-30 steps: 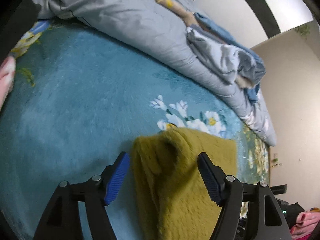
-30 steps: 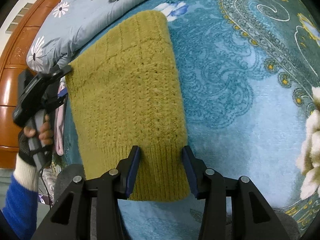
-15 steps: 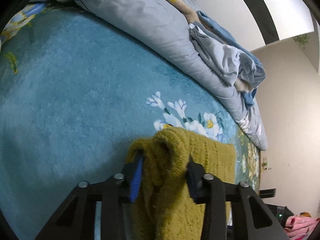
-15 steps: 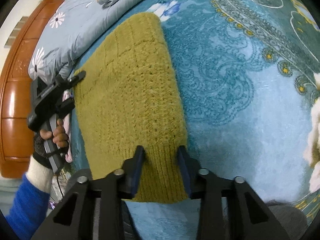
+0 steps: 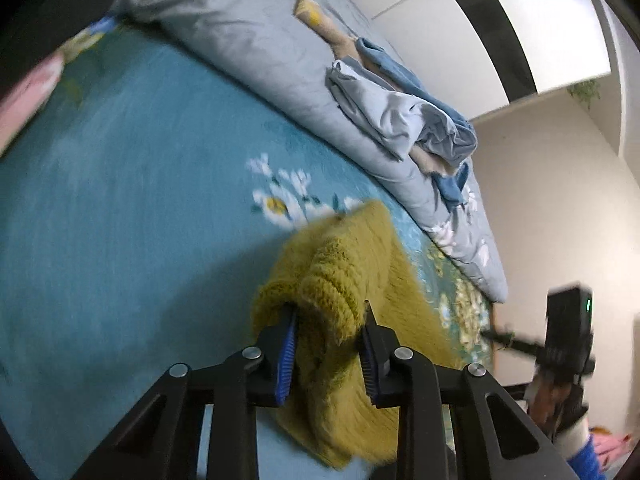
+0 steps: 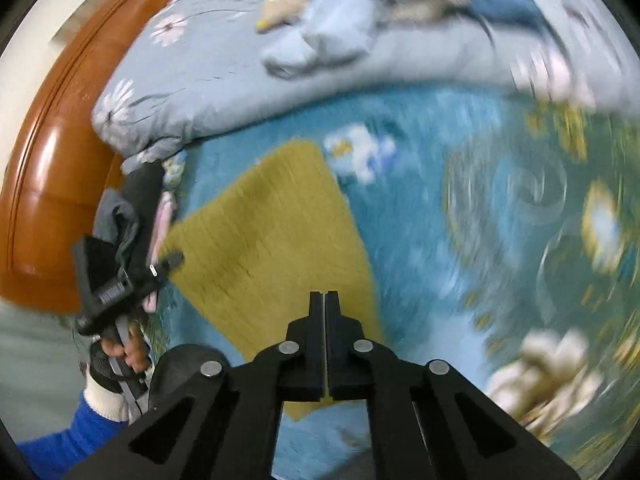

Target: Fold clothes

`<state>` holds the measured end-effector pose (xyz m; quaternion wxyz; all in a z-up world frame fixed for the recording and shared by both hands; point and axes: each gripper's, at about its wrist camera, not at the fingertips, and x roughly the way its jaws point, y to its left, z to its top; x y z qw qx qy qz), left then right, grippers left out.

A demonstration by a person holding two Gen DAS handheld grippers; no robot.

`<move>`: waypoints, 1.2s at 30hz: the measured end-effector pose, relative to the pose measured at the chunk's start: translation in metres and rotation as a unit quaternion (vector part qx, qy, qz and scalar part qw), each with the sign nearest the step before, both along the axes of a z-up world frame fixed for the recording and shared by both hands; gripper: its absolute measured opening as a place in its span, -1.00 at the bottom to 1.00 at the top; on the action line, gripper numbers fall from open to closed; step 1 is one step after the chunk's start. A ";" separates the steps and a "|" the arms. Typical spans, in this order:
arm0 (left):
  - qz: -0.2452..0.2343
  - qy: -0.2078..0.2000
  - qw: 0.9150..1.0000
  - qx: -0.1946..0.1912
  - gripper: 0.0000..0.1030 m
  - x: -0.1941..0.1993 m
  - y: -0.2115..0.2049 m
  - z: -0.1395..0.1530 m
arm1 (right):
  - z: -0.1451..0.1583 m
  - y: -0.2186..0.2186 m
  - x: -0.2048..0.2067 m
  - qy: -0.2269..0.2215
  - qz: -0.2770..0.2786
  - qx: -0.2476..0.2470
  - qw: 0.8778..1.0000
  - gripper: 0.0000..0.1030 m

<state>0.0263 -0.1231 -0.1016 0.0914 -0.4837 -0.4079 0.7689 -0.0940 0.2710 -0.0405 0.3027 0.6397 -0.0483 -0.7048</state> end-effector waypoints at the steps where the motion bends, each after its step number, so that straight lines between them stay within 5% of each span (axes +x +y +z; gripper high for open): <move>1: 0.004 -0.005 1.000 -0.003 -0.43 0.000 -0.002 -0.003 | 0.005 0.003 -0.009 0.007 -0.002 0.008 1.000 -0.99; 8: 0.034 -0.040 0.998 -0.021 -0.42 0.004 -0.016 -0.027 | 0.009 0.019 -0.027 0.031 -0.068 -0.020 0.997 -0.98; 15: 0.015 -0.034 0.999 -0.036 -0.30 -0.003 -0.026 -0.027 | -0.049 0.057 0.040 -0.013 -0.219 -0.078 0.973 -0.96; 16: 0.012 -0.031 0.999 -0.036 -0.28 -0.003 -0.027 -0.025 | -0.059 0.060 0.052 -0.025 -0.234 -0.088 0.968 -0.77; 17: 0.008 -0.028 0.999 -0.037 -0.20 -0.004 -0.029 -0.024 | -0.067 0.061 0.062 -0.035 -0.245 -0.092 0.965 -0.26; 19: 0.001 -0.021 0.999 -0.038 -0.04 -0.005 -0.032 -0.021 | -0.084 0.059 0.080 -0.055 -0.261 -0.095 0.959 0.22; 24: -0.023 -0.001 0.998 -0.051 0.30 -0.025 -0.038 -0.007 | -0.112 0.046 0.092 -0.090 -0.266 -0.072 0.957 0.21; 31: -0.104 -0.054 0.992 -0.047 0.35 -0.089 -0.019 -0.039 | -0.146 0.038 0.091 -0.115 -0.308 -0.076 0.941 0.21; 36: -0.139 -0.072 0.988 -0.011 0.34 -0.096 -0.006 -0.065 | -0.158 0.038 0.098 -0.116 -0.339 -0.109 0.927 0.25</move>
